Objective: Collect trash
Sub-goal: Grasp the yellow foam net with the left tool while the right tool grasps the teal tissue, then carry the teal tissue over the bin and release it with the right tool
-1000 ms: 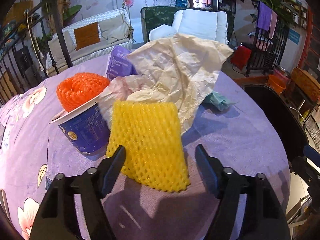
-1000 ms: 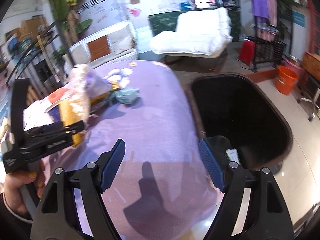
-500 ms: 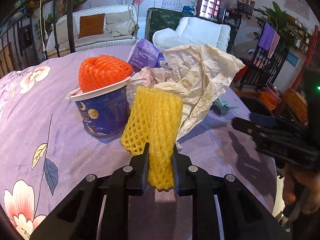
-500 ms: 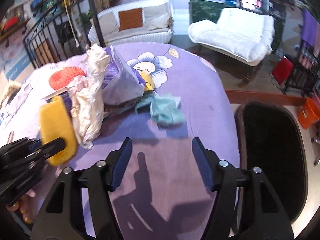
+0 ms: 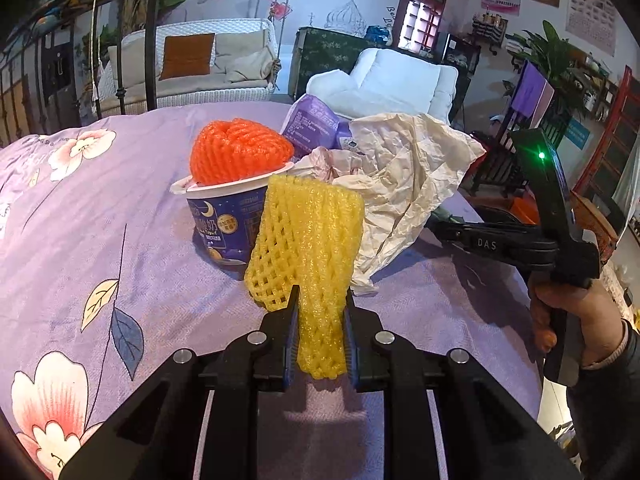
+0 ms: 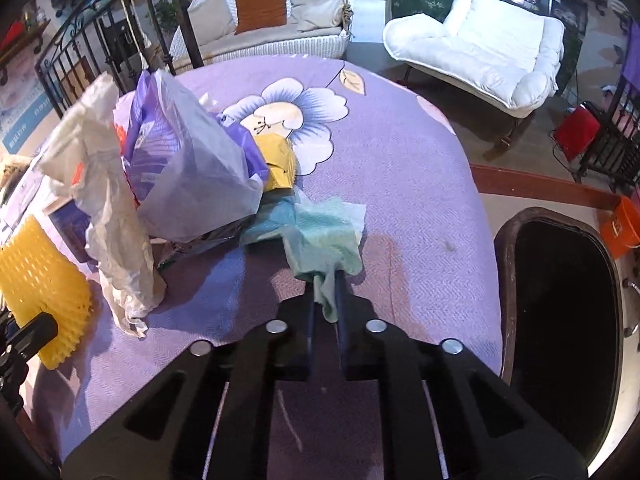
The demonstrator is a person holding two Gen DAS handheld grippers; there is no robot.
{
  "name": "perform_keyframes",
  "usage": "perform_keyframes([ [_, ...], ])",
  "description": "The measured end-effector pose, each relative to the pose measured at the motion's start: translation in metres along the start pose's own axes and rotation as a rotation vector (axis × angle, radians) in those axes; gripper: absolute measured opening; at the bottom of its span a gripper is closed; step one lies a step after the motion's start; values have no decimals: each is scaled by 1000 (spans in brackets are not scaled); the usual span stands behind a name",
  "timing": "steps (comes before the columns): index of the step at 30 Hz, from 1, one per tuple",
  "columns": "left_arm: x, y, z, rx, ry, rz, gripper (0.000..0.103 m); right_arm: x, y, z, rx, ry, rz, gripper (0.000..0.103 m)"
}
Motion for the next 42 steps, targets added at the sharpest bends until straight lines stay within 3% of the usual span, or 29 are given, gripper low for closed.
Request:
perform_keyframes([
  [13, -3, 25, -11, -63, 33, 53, 19, -38, 36, -49, -25, 76, 151, 5],
  [28, -8, 99, -7, -203, 41, 204, 19, -96, 93, -113, -87, 171, 342, 5],
  [37, -8, 139, 12, -298, 1, 276, 19, -121, 139, -130, -167, 189, 446, 5],
  [42, -9, 155, 18, -333, -13, 313, 19, -128, 169, -116, -203, 145, 502, 5],
])
Point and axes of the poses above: each gripper's, at about its wrist camera, not at the fingertips, and z roughly the way its jaws point, y to its right, x to its top, the point moved 4 cm from there along z, roughly the way its jaws point, and after that the axes turned 14 degrees about -x, right-handed, at the moved point
